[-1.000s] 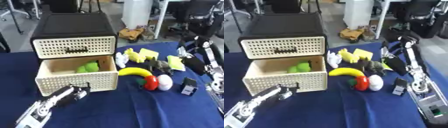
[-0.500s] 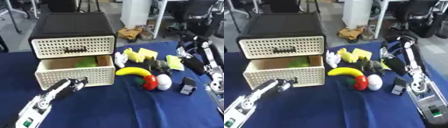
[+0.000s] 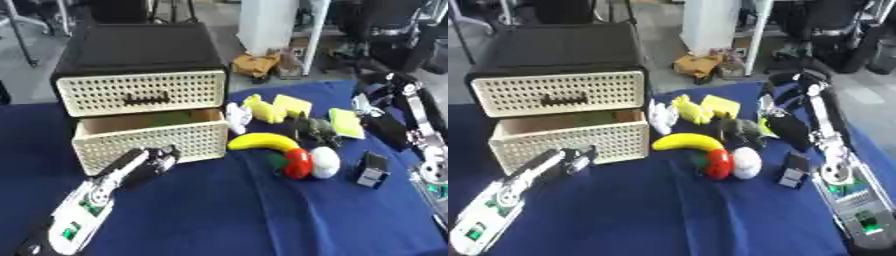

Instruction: Pick up objects from table and place into drawer.

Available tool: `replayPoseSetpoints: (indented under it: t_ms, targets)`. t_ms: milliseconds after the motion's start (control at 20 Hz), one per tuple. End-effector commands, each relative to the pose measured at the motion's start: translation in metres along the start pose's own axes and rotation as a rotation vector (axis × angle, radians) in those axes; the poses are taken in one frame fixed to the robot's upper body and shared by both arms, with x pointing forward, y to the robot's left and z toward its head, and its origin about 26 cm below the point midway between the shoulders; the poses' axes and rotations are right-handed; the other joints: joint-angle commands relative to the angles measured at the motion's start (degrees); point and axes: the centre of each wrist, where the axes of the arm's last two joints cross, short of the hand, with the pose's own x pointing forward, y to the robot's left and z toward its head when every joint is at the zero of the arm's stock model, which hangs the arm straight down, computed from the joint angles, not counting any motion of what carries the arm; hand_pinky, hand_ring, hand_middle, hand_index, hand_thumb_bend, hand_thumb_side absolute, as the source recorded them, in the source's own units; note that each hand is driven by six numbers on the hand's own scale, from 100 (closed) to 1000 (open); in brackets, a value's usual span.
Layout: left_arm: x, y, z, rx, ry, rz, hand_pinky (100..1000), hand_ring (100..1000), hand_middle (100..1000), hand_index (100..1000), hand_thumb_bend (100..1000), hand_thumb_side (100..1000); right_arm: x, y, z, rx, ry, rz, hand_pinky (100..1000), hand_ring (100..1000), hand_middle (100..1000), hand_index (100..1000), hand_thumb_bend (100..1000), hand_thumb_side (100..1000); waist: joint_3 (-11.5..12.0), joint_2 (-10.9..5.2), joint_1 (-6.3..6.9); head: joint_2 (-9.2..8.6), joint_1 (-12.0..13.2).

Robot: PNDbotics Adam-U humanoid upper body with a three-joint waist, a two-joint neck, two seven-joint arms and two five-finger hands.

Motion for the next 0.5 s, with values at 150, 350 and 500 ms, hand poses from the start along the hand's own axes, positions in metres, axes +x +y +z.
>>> replayPoseSetpoints:
  t_ms: [150, 350, 500]
  targets:
    - [-0.0020, 0.0144, -0.0030, 0.077, 0.014, -0.022, 100, 100, 177, 710, 215, 1000, 0.0026, -0.0061, -0.0047, -0.011, -0.021, 0.015, 445, 556, 660, 733, 100, 533, -0.30, -0.55, -0.06, -0.37, 0.02]
    - [-0.0065, 0.0179, -0.0051, 0.122, 0.039, -0.014, 100, 100, 177, 709, 205, 1000, 0.0021, -0.0053, -0.0044, -0.005, -0.023, 0.014, 443, 556, 661, 734, 100, 531, -0.59, -0.47, -0.05, -0.45, 0.06]
    - [-0.0080, 0.0207, -0.0077, 0.158, 0.049, -0.007, 100, 100, 178, 710, 206, 1000, 0.0021, -0.0053, -0.0044, -0.003, -0.026, 0.013, 445, 557, 662, 734, 100, 537, -0.88, -0.41, -0.13, -0.53, 0.14]
